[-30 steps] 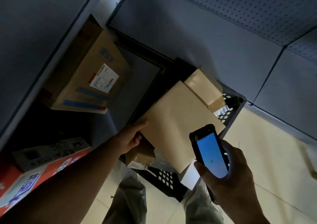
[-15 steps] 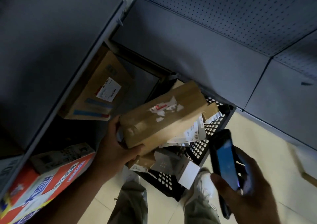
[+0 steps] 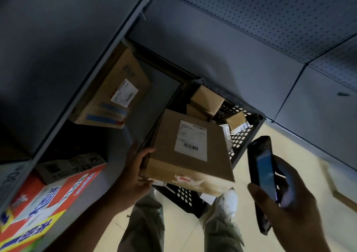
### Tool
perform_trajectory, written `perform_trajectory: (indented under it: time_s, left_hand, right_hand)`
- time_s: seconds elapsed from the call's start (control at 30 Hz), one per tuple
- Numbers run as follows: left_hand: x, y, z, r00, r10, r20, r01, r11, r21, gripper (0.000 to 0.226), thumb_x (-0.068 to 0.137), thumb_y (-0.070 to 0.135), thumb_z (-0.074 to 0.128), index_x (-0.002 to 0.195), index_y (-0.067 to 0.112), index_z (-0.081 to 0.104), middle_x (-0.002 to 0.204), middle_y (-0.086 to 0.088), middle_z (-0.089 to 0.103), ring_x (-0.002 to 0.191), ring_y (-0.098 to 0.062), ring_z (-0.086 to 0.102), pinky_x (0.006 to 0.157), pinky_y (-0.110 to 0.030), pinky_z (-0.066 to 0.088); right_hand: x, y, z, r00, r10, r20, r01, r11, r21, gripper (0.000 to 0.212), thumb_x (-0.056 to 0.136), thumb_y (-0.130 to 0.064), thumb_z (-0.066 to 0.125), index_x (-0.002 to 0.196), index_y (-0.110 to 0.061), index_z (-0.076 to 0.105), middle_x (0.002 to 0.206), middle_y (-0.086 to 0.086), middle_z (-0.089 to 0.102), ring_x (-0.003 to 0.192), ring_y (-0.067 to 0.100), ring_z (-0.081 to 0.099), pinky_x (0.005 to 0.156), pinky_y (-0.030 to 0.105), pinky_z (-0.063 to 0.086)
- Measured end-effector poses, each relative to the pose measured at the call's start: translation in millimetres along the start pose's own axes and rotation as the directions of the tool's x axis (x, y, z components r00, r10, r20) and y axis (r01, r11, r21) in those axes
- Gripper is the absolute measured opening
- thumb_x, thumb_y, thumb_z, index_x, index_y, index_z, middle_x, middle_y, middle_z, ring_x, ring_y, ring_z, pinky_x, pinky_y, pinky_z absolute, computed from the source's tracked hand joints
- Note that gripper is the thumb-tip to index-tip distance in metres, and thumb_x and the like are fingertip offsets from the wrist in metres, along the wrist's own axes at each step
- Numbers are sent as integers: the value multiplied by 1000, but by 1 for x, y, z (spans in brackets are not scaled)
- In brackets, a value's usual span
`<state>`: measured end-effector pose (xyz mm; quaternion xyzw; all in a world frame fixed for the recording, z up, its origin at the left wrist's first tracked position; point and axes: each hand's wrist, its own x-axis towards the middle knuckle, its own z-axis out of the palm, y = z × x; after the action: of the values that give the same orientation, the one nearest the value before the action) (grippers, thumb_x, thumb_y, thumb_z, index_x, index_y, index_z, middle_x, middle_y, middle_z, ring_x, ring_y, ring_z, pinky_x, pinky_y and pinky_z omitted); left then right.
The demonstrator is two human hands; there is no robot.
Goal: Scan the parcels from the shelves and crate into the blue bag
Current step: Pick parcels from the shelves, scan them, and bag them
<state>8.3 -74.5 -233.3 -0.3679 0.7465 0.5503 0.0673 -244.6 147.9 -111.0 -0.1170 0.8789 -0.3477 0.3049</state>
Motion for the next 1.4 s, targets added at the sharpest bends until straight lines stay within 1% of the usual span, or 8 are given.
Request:
perform_trajectory:
  time_s: [0.07,0.2,0.37,0.5,0.7,0.87,1.07,1.4]
  left_hand:
    - [-9,-3,8,996,-75,-38,71,992,-103,73,84,26,82,131,61,39,157,8,36,137,-8,45,108,-23,46]
    - [-12,1,31,905,-406,-128,287,804,-520,56,63,78,77,104,45,60,115,-3,69,101,-31,72,84,-56,61]
    - [-1,-15,36,858,-482,175,470,603,-644,94,67,44,91,143,54,37,139,4,61,122,-28,63,92,-55,58]
    - [-2,-7,36,855,-430,288,516,662,-544,101,64,45,88,149,49,34,134,6,65,124,-26,63,96,-52,57]
    - [-4,10,38,952,-295,-85,234,877,-419,83,75,36,86,145,28,42,113,25,68,107,8,65,82,-14,55]
    - [6,11,35,950,-205,-235,109,924,-367,90,76,15,90,150,24,39,115,16,70,101,2,69,74,-17,59]
    - [9,3,30,945,-183,-270,94,946,-310,107,63,49,89,152,46,30,137,20,55,119,1,58,89,-21,54]
    - [5,-7,22,936,-169,-309,58,939,-339,113,64,55,90,156,33,28,143,8,53,123,-16,61,95,-48,59]
  right_hand:
    - [3,10,12,998,36,54,-31,994,-101,79,66,-42,86,134,-20,51,127,1,61,111,20,59,92,37,51]
    - [5,23,33,982,33,184,13,970,-244,71,65,-38,87,124,-28,49,108,-11,52,94,6,53,80,19,47]
    - [-1,37,44,926,137,352,27,905,-425,68,67,-47,84,118,-35,40,103,-15,43,88,1,49,62,11,38]
    - [-8,36,44,925,149,349,17,902,-432,65,69,-50,82,116,-35,40,100,-18,43,89,-2,48,60,10,36]
    - [-16,22,44,952,91,294,30,923,-384,68,65,-47,84,120,-28,49,99,-13,49,87,-2,51,60,10,36]
    - [-18,14,54,942,143,303,-7,913,-408,73,67,-55,80,124,-28,45,99,-14,46,87,3,51,61,8,37]
    - [-15,12,60,922,211,326,-31,877,-480,73,71,-62,74,127,-29,39,101,-14,43,86,5,52,58,9,38]
    - [-17,4,61,895,267,357,-30,834,-550,64,75,-63,70,120,-30,38,99,-14,41,82,2,50,55,10,37]
